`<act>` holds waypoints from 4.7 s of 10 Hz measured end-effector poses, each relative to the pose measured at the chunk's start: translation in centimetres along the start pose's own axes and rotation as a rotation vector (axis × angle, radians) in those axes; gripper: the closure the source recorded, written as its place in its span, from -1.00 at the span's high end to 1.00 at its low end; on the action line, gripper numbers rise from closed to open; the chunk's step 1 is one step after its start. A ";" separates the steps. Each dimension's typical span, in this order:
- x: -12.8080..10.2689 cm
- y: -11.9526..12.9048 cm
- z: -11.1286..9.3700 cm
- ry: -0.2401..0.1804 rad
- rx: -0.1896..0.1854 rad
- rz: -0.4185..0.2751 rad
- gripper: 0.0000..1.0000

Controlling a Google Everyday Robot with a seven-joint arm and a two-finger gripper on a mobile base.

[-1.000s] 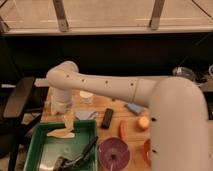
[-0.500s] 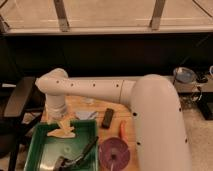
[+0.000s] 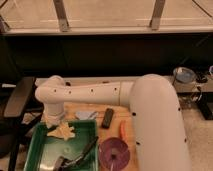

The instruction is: Place banana in purple bowl

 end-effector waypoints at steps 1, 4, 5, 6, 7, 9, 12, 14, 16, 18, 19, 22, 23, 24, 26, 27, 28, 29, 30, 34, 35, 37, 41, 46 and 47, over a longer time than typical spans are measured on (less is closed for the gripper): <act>0.0 0.0 0.5 0.013 0.004 0.005 0.42; 0.9 0.2 1.7 0.039 0.025 0.046 0.42; 1.3 0.2 1.9 0.045 0.031 0.059 0.42; 1.7 0.1 2.2 0.048 0.038 0.071 0.42; 2.2 0.0 2.6 0.049 0.042 0.081 0.42; 2.8 -0.2 3.1 0.042 0.047 0.095 0.42; 4.1 -0.6 4.4 0.025 0.059 0.113 0.42; 4.3 -1.0 5.7 -0.002 0.058 0.115 0.42; 4.2 -1.2 6.7 -0.030 0.055 0.119 0.42; 4.0 -1.1 7.1 -0.051 0.063 0.125 0.25; 3.9 -1.1 7.3 -0.065 0.073 0.130 0.02; 3.5 -0.8 7.2 -0.067 0.089 0.153 -0.57; 3.4 -0.6 7.0 -0.063 0.092 0.161 -0.78; 3.5 -0.4 6.8 -0.058 0.093 0.170 -0.94; 3.7 0.2 5.3 -0.065 0.100 0.204 -1.00; 3.9 0.9 3.8 -0.065 0.105 0.226 -1.00; 3.9 1.4 1.9 -0.064 0.119 0.244 -1.00; 3.8 2.2 -0.3 -0.056 0.127 0.265 -1.00; 4.0 3.4 -2.3 -0.047 0.131 0.287 -1.00; 4.6 10.8 -7.7 -0.006 0.132 0.429 -1.00; 4.3 13.2 -8.8 0.005 0.133 0.477 -1.00; 2.8 17.9 -10.1 0.015 0.127 0.580 -1.00; 0.7 24.7 -8.1 -0.026 0.079 0.792 -1.00; 3.5 30.6 -6.0 -0.066 0.085 0.977 -1.00; 4.0 30.9 -5.8 -0.072 0.089 0.989 -0.93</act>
